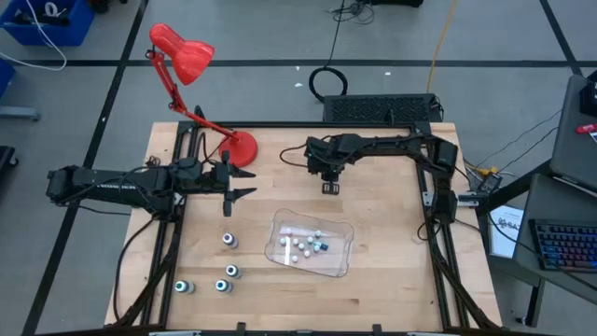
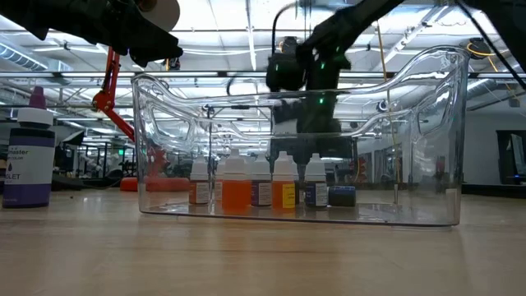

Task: Pick & Place food coloring
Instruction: Put the red food coloring bottle into the transparent bin

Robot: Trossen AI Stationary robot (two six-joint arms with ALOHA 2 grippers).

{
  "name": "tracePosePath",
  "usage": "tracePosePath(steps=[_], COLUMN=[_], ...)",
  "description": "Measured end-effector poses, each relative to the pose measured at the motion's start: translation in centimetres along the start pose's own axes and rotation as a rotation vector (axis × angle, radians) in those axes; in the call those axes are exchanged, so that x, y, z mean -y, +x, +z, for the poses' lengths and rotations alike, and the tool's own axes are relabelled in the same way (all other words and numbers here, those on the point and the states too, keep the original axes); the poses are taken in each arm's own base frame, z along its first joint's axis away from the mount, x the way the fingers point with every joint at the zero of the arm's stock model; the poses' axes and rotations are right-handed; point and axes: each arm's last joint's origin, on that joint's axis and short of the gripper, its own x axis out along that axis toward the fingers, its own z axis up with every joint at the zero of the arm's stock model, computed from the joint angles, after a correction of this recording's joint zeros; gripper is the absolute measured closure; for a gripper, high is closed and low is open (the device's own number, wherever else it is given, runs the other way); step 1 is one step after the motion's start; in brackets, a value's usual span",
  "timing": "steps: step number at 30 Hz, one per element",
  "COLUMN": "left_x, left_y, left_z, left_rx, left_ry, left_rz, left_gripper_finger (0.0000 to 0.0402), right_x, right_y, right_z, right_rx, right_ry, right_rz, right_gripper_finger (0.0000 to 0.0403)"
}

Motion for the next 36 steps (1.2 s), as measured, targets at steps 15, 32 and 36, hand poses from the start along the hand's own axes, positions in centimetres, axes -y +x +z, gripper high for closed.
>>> tracePosePath(steps=[15, 32, 36], left_x=[0.0, 0.0, 0.0], left_y=[0.0, 0.0, 0.0], left_z=[0.0, 0.0, 0.0], left_rx=[0.0, -0.001, -0.001], left_ry=[0.0, 0.0, 0.0], left_rz=[0.0, 0.0, 0.0], left_gripper_finger=[0.0215, 0.0215, 0.0215], right_x=[-15.9, -23.1, -22.4], right_y=[-12.9, -8.0, -6.6], right_z=[-0.1, 0.3, -0.2], right_rx=[0.169, -0.002, -0.043], right_ry=[-0.175, -0.161, -0.133], right_rz=[-0.034, 0.034, 0.031], right_gripper_finger=[0.0358, 0.0358, 0.0358])
